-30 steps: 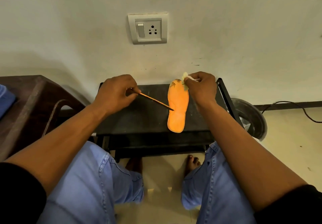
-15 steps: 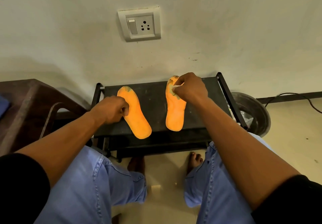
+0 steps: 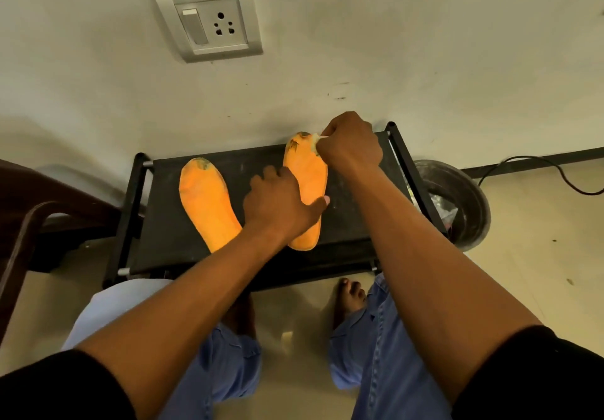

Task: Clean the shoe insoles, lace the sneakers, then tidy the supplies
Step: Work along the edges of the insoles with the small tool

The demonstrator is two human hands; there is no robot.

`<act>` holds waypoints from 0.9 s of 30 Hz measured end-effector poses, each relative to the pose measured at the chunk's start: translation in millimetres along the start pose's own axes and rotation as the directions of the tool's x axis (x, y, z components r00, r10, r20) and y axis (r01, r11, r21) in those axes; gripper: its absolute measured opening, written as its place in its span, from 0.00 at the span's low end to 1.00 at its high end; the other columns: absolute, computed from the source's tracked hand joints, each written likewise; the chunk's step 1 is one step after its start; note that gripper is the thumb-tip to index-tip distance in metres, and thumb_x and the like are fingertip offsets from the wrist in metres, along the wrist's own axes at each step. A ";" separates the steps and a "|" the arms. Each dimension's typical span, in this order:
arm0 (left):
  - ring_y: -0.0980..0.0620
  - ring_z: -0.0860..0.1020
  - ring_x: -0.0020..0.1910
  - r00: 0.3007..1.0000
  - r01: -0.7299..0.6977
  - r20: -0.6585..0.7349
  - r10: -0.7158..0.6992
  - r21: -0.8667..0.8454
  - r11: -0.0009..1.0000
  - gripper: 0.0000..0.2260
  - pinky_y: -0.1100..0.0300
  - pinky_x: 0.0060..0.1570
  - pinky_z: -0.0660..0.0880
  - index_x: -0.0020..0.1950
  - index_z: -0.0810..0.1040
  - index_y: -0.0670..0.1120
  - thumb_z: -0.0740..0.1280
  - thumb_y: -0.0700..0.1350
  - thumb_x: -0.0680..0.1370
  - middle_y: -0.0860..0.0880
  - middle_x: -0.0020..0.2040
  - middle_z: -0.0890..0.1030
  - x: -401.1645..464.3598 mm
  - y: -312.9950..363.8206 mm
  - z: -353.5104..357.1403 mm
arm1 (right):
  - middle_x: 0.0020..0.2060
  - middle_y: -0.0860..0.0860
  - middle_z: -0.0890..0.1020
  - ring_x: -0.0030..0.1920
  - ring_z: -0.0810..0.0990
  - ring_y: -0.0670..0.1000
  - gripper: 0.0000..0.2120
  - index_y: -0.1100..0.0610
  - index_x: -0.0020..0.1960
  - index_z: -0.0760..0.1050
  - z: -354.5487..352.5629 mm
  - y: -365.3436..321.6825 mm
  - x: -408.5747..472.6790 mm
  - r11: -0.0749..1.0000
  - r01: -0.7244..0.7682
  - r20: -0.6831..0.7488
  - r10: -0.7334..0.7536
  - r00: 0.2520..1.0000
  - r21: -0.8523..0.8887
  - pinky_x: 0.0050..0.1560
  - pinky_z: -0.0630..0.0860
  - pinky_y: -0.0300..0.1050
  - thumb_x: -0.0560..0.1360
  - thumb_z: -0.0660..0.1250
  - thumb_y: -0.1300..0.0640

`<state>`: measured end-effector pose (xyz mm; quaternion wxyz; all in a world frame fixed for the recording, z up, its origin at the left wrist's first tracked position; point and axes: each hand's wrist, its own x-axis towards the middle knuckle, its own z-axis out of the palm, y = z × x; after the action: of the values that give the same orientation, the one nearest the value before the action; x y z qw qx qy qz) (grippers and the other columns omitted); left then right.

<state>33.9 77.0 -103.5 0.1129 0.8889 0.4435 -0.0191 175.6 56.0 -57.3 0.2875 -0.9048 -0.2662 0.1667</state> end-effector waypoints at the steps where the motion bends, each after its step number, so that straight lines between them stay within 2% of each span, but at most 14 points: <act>1: 0.40 0.74 0.61 1.000 0.016 -0.004 -0.016 0.025 1.000 0.44 0.48 0.52 0.75 0.69 0.69 0.42 0.62 0.76 0.70 0.40 0.64 0.73 -2.2 5.0 6.0 | 0.48 0.51 0.83 0.48 0.82 0.55 0.11 0.52 0.53 0.81 -1.3 1.2 2.0 1.000 0.003 -0.010 -0.003 1.000 0.003 0.39 0.72 0.44 0.70 0.70 0.58; 3: 0.39 0.72 0.63 0.999 0.031 -0.023 -0.030 0.068 0.997 0.48 0.48 0.53 0.75 0.75 0.63 0.41 0.63 0.77 0.69 0.39 0.67 0.71 -1.4 10.4 17.3 | 0.48 0.51 0.83 0.48 0.83 0.55 0.11 0.53 0.52 0.81 -2.9 4.4 7.3 1.000 0.002 -0.026 -0.001 1.000 0.006 0.38 0.70 0.43 0.70 0.70 0.58; 5: 0.39 0.72 0.62 0.999 0.024 -0.033 -0.021 0.087 0.996 0.48 0.49 0.53 0.75 0.76 0.60 0.41 0.65 0.75 0.70 0.38 0.67 0.70 -0.7 10.5 23.2 | 0.49 0.52 0.83 0.49 0.82 0.55 0.12 0.53 0.53 0.81 -2.2 8.1 8.4 1.000 -0.011 -0.018 0.011 1.000 0.005 0.39 0.71 0.43 0.70 0.70 0.59; 10: 0.37 0.72 0.64 1.000 0.010 0.022 -0.009 -0.042 0.999 0.43 0.47 0.57 0.75 0.74 0.61 0.42 0.73 0.63 0.69 0.39 0.67 0.71 7.2 1.4 18.9 | 0.49 0.53 0.84 0.49 0.83 0.57 0.12 0.52 0.52 0.82 8.2 13.4 11.2 1.000 0.002 0.018 -0.002 1.000 -0.010 0.41 0.74 0.44 0.69 0.70 0.59; 13: 0.37 0.71 0.65 0.995 -0.038 0.082 0.048 -0.125 0.991 0.43 0.46 0.59 0.74 0.76 0.60 0.43 0.76 0.54 0.67 0.40 0.68 0.70 15.6 -15.4 9.7 | 0.51 0.53 0.83 0.50 0.83 0.57 0.14 0.51 0.54 0.82 17.7 14.7 10.0 0.999 0.032 0.054 -0.031 0.998 -0.025 0.44 0.76 0.45 0.69 0.69 0.59; 16: 0.38 0.68 0.68 0.987 -0.073 0.139 0.080 -0.060 0.996 0.45 0.44 0.61 0.73 0.78 0.58 0.47 0.76 0.51 0.66 0.43 0.70 0.68 19.4 -35.6 1.7 | 0.53 0.54 0.83 0.52 0.82 0.59 0.14 0.50 0.56 0.82 25.3 12.8 6.0 0.993 0.093 0.099 -0.086 0.991 -0.069 0.47 0.79 0.47 0.71 0.68 0.59; 19: 0.40 0.69 0.67 0.979 -0.130 0.165 0.123 0.031 0.991 0.43 0.46 0.60 0.72 0.77 0.61 0.49 0.75 0.52 0.66 0.46 0.71 0.68 20.6 -50.7 -1.7 | 0.54 0.53 0.83 0.52 0.82 0.58 0.16 0.49 0.57 0.82 33.9 10.6 0.7 0.973 0.191 0.128 -0.174 0.976 -0.130 0.48 0.79 0.48 0.71 0.68 0.58; 21: 0.41 0.69 0.67 0.976 -0.165 0.147 0.159 0.031 0.986 0.41 0.47 0.59 0.71 0.76 0.63 0.50 0.74 0.54 0.66 0.47 0.71 0.68 21.9 -56.7 -1.1 | 0.56 0.53 0.82 0.53 0.82 0.57 0.16 0.48 0.59 0.81 40.2 11.7 -0.6 0.951 0.238 0.159 -0.209 0.965 -0.197 0.48 0.78 0.48 0.72 0.68 0.57; 27: 0.43 0.73 0.61 0.987 -0.154 0.033 0.154 -0.018 0.988 0.39 0.47 0.58 0.74 0.70 0.73 0.51 0.72 0.69 0.65 0.47 0.65 0.74 32.2 -67.5 7.9 | 0.53 0.54 0.82 0.50 0.83 0.57 0.13 0.49 0.59 0.81 58.5 15.0 -2.4 0.883 0.305 0.168 -0.260 0.951 -0.356 0.42 0.74 0.46 0.75 0.69 0.56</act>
<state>0.5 139.7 -127.9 0.1286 0.9192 0.3716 -0.0222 152.9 69.4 -111.6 0.1131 -0.8834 -0.4386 0.1203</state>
